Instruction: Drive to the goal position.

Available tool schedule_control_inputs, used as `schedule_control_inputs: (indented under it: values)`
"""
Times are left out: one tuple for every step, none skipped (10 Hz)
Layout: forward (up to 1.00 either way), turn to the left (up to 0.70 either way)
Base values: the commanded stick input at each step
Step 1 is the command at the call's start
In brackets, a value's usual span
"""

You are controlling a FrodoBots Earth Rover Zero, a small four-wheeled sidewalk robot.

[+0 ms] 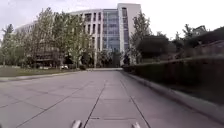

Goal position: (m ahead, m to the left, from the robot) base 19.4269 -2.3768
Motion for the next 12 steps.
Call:
schedule_control_inputs:
  values:
    - [0.7,0.0]
    - [0.7,0.0]
    - [0.7,0.0]
    - [0.7,0.0]
    - [0.7,0.0]
    - [0.7,0.0]
    - [0.7,0.0]
    - [0.7,0.0]
    - [0.7,0.0]
    - [0.7,0.0]
    - [0.7,0.0]
    - [0.7,0.0]
